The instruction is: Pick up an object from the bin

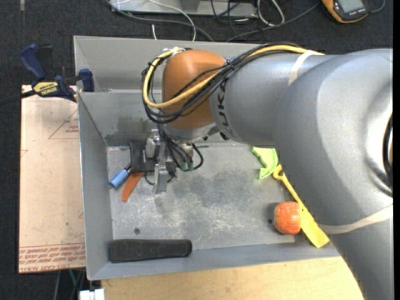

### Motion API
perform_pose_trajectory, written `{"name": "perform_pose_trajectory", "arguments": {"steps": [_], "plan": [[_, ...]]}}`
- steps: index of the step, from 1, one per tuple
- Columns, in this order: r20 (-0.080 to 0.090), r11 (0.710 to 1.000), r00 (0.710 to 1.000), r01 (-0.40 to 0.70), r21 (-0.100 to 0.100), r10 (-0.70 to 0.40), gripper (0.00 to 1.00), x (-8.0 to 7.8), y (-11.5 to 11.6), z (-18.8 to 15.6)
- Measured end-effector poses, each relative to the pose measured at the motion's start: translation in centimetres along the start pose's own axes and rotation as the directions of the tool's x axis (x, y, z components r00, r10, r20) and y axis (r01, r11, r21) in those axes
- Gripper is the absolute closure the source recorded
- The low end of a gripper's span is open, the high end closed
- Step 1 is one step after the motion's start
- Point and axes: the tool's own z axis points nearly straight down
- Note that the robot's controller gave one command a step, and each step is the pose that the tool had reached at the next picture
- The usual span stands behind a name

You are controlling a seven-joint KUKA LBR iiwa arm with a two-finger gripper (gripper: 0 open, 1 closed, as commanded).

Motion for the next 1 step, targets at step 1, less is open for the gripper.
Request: {"name": "perform_pose_trajectory", "arguments": {"steps": [1], "plan": [[0.015, 0.974, 0.974, -0.226, -0.004, 0.226, 0.0, -0.19, -1.77, 2.17]]}}
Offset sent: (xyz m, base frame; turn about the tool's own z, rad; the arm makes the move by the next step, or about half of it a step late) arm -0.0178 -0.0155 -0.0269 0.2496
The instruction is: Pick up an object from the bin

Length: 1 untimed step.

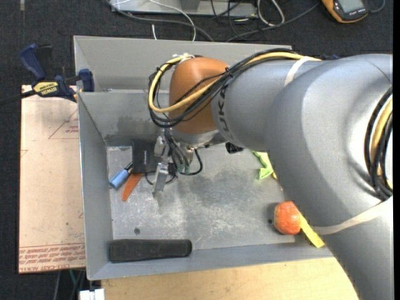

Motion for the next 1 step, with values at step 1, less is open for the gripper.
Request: {"name": "perform_pose_trajectory", "arguments": {"steps": [1], "plan": [[-0.008, 1.0, 1.0, -0.021, -0.001, 0.021, 1.0, 1.97, -0.09, 0.37]]}}
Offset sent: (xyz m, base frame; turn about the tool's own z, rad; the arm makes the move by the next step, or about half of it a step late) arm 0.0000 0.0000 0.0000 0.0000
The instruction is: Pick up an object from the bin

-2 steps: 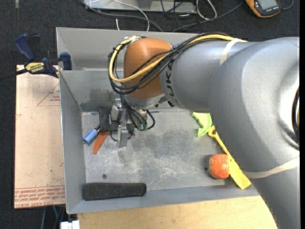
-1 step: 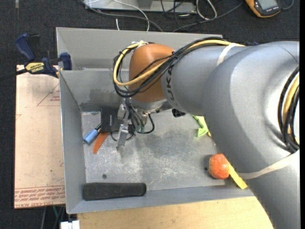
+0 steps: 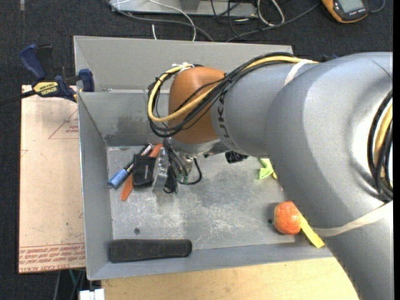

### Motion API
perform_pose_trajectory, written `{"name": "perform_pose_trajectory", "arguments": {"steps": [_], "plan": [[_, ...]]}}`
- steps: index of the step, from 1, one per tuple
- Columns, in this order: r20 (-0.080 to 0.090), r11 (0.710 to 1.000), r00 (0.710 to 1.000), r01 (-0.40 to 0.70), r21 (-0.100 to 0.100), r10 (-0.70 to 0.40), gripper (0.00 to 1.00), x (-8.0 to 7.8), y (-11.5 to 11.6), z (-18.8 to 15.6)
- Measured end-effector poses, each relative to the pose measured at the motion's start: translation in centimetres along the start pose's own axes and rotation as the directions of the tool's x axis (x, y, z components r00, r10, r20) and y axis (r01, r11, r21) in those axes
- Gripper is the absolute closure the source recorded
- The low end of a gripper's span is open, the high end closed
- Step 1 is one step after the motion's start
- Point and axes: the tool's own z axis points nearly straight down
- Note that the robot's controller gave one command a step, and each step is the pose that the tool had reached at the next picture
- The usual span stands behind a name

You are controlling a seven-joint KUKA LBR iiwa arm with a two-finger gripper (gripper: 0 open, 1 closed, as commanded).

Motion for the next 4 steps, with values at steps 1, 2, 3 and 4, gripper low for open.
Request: {"name": "perform_pose_trajectory", "arguments": {"steps": [1, 2, 3, 4], "plan": [[0.0, 1.0, 1.0, 0.0, 0.0, 0.0, 1.0, 0.0, 0.0, 0.0], [-0.004, 1.0, 1.0, -0.001, 0.001, 0.001, 1.0, 0.1, -0.1, -3.6], [-0.004, 1.0, 1.0, 0.0, 0.001, 0.0, 1.0, 0.1, 0.0, -6.1], [-0.004, 1.0, 1.0, 0.0, 0.0, 0.0, 1.0, 0.0, 0.0, -9.9]]}}
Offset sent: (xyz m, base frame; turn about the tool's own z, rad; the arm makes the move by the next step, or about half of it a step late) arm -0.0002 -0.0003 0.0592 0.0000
